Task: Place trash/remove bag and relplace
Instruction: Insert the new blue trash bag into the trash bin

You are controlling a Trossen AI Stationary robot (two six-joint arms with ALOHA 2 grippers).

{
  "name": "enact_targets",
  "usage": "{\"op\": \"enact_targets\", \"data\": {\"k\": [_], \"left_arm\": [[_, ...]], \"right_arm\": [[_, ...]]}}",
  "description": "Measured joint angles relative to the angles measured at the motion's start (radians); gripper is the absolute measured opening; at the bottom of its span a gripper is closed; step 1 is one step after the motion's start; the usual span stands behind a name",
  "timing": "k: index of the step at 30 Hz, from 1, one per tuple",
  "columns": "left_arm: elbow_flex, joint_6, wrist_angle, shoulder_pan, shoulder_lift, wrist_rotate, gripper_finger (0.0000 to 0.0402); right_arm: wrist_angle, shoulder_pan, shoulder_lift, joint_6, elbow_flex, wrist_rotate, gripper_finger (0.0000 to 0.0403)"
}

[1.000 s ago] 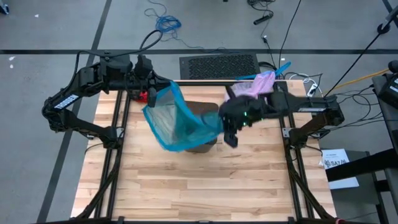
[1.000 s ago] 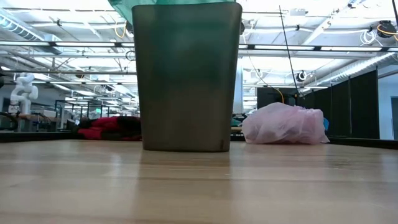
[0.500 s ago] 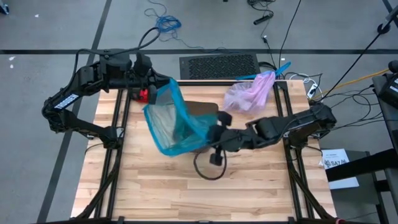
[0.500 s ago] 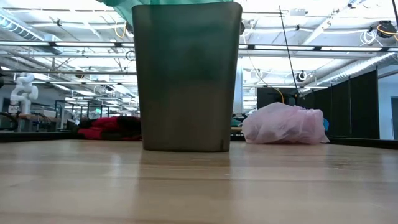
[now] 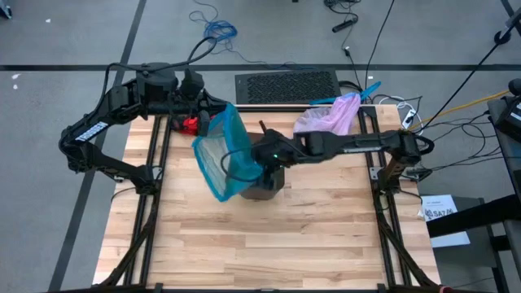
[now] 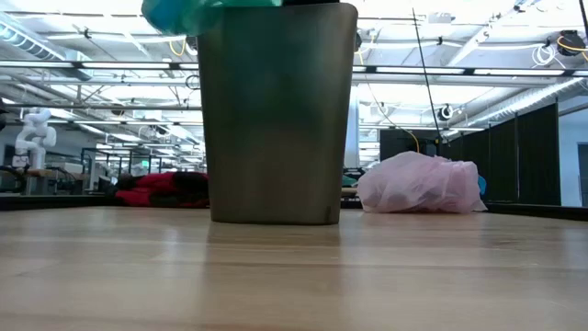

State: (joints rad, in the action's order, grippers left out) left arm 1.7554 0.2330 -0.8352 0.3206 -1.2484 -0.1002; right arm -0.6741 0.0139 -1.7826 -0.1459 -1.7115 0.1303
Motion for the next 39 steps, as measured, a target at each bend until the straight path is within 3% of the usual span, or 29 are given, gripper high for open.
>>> {"op": "enact_targets", "data": {"k": [8,13,29,34,39], "left_arm": [[0.0,0.022,-0.004,0.0,0.0,-0.027,0.0],[0.0,0.024,-0.024,0.0,0.0,-0.03,0.0],[-0.001,0.046,-0.006,-0.01,-0.021,-0.031,0.0],[-0.001,0.043,-0.002,-0.01,-0.021,-0.031,0.0],[-0.001,0.041,-0.003,-0.01,-0.021,-0.031,0.0]], "right_arm": [[-0.127,-0.088,-0.039,-0.072,0.0,-0.137,0.0],[-0.232,-0.091,-0.053,-0.11,0.0,-0.137,0.0],[-0.211,-0.082,-0.052,-0.262,0.0,-0.388,0.0],[-0.215,-0.082,0.0,-0.3,-0.02,-0.399,0.0006],[-0.309,-0.082,0.043,-0.303,-0.101,-0.399,0.0037]]}}
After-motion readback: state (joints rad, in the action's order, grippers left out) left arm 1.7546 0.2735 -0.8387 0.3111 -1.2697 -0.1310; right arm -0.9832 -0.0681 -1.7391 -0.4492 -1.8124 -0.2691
